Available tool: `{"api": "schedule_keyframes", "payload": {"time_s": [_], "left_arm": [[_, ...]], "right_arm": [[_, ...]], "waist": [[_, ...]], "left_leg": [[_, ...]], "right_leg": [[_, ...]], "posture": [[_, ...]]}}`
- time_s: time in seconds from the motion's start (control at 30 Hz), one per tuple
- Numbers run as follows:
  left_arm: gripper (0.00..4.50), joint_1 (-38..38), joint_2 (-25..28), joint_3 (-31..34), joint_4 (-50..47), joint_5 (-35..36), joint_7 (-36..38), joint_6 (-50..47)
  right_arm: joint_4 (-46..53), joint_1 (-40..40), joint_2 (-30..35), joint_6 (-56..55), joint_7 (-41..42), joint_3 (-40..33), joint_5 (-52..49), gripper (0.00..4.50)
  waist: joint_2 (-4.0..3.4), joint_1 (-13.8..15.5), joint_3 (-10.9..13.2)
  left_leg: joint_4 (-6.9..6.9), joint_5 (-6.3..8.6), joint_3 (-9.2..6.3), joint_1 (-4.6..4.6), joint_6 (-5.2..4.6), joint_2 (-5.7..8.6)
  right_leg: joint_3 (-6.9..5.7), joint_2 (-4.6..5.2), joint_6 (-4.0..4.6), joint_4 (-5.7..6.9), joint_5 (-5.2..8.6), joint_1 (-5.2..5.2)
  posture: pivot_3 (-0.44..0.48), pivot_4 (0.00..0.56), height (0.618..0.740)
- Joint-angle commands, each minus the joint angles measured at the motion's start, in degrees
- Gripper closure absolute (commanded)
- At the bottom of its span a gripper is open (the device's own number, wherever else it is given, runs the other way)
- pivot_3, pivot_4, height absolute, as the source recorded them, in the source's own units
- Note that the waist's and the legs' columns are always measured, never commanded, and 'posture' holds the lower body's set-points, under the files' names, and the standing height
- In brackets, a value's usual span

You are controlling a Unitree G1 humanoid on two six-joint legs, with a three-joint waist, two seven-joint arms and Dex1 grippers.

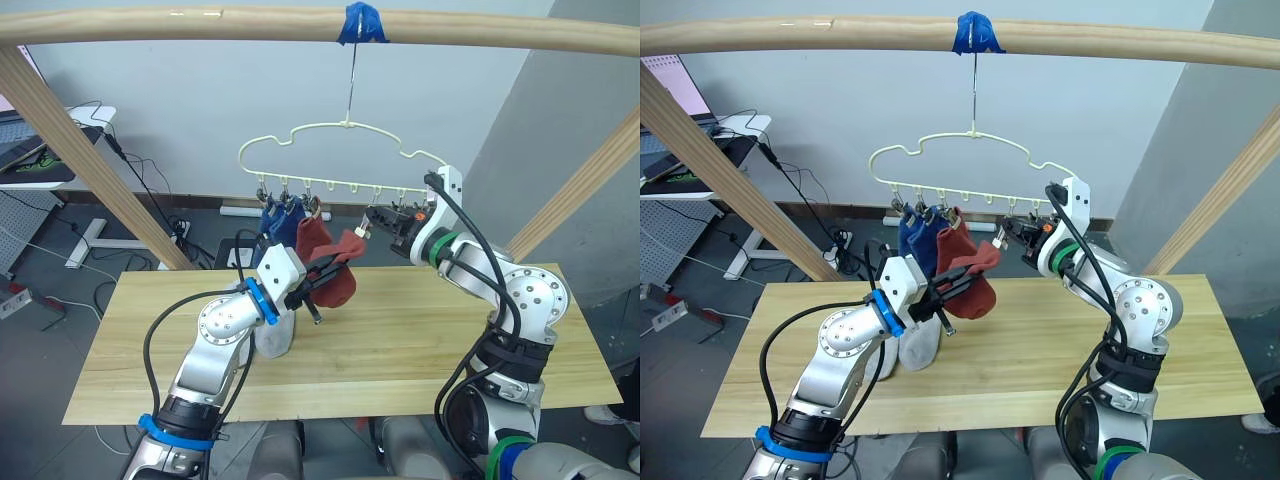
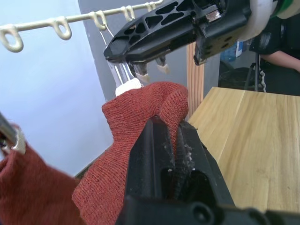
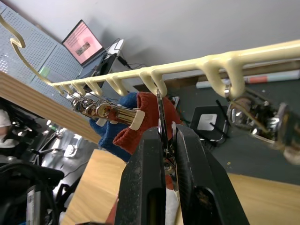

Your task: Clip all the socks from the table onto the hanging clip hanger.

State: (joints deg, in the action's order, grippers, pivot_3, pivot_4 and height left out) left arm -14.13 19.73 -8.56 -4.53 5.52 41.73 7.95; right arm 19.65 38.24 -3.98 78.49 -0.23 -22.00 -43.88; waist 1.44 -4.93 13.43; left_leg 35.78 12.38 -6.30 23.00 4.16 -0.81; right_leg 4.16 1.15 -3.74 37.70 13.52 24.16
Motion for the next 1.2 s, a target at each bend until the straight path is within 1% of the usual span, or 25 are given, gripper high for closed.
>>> {"api": "schedule_keyframes", "payload": {"time_s": [0.03,0.73,1.0,1.2], "left_arm": [[4.47,-0.6,-0.6,-0.4,-0.9,0.6,-0.5,0.8],[4.47,-0.2,-0.6,-1.3,0.3,0.4,0.4,2.2],[4.47,-3.2,-2.2,-1.3,3.0,-0.7,-1.2,4.0],[4.47,-3.7,-2.2,-0.9,3.5,-0.6,-1.8,5.3]], "right_arm": [[2.1,1.2,-0.6,1.3,-1.0,-1.2,-2.6,4.49],[0.5,2.8,-0.6,1.5,-4.2,-3.5,-5.5,4.49],[0.9,2.0,-1.0,2.2,-5.0,-2.6,-6.6,4.49],[0.5,2.0,-0.5,2.0,-5.0,-2.4,-6.5,4.49]], "waist": [[0.00,0.0,0.0],[0.00,-0.1,0.0],[0.00,0.0,0.0],[0.00,-0.1,0.0]], "left_leg": [[0.00,0.00,0.00,0.00,0.00,0.00],[-0.01,0.00,0.00,0.02,0.00,0.00],[0.00,0.00,0.00,0.03,0.00,0.00],[-0.05,0.00,0.00,0.03,0.00,0.00]], "right_leg": [[0.00,0.00,0.00,0.00,0.00,0.00],[0.00,0.00,0.00,-0.03,0.00,0.01],[0.00,0.00,-0.01,-0.04,0.00,0.01],[0.00,0.00,0.00,-0.04,0.00,0.02]], "posture": [[-0.058,0.181,0.740],[-0.060,0.176,0.740],[-0.057,0.177,0.740],[-0.054,0.179,0.740]]}}
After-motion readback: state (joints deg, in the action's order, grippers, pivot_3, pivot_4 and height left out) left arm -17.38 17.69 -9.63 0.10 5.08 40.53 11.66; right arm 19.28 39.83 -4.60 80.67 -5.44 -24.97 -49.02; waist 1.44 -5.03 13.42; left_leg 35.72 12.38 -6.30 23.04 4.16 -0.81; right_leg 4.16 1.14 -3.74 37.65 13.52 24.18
